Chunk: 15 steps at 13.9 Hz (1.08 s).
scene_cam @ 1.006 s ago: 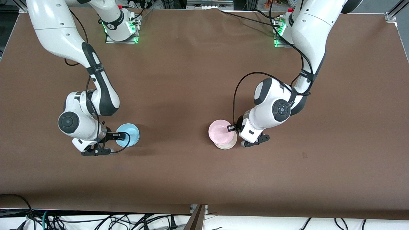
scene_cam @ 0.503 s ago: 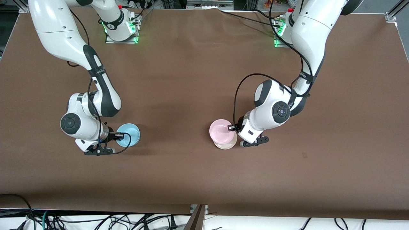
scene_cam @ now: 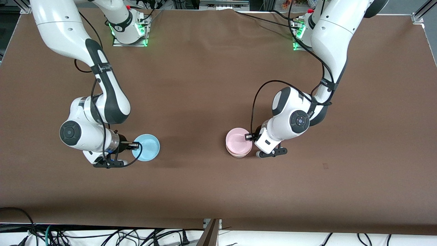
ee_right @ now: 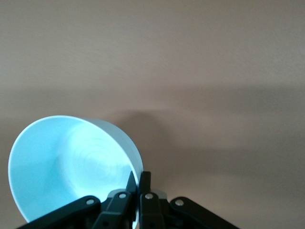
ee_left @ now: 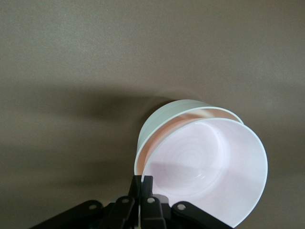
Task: Stack pink and blue bowls on white bowl
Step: 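Release the pink bowl with the left gripper while the right gripper grasps the blue bowl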
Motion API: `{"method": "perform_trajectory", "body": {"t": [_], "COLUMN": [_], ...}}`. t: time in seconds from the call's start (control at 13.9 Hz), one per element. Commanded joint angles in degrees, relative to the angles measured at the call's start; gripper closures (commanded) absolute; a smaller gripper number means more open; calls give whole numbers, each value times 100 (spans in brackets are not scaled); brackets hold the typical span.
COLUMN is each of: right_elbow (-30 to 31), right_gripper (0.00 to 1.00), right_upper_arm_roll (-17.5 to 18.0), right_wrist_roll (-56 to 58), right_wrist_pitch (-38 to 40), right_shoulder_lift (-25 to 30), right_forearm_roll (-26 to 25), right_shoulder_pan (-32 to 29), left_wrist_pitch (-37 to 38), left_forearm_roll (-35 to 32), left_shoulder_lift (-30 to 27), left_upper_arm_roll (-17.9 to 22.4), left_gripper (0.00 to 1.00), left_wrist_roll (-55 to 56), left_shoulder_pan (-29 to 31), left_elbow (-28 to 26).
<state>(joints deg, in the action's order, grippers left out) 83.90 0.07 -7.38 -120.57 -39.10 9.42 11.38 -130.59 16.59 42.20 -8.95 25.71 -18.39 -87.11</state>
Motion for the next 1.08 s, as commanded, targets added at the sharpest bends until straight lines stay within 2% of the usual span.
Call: {"method": "perform_trajectory", "body": {"t": [0.0, 0.43, 0.79, 0.86, 0.93, 1.01], "right_elbow": [-391, -708, -717, -717, -717, -717], "right_gripper": [100, 100, 100, 100, 100, 100], "right_upper_arm_roll": [10, 72, 63, 63, 63, 72], "right_wrist_roll": [-325, -308, -273, -281, -290, -308], "right_wrist_pitch": [279, 297, 288, 288, 288, 288], "right_shoulder_lift": [25, -10, -28, -28, -28, -28], "right_forearm_roll": [78, 104, 86, 86, 104, 104], "right_shoulder_pan": [206, 268, 268, 268, 277, 277], "left_wrist_pitch": [-46, -46, -301, -301, -301, -301], "left_forearm_roll": [-95, -42, -42, -42, -42, -33], "left_shoulder_lift": [52, 52, 209, 227, 228, 228], "left_upper_arm_roll": [-19, -1, -1, 8, -1, -1], "left_gripper": [100, 100, 100, 88, 64, 35], "left_wrist_roll": [-101, 39, 171, 189, 207, 268], "left_shoulder_pan": [37, 116, 125, 125, 125, 125], "left_elbow": [36, 80, 80, 80, 80, 80]}}
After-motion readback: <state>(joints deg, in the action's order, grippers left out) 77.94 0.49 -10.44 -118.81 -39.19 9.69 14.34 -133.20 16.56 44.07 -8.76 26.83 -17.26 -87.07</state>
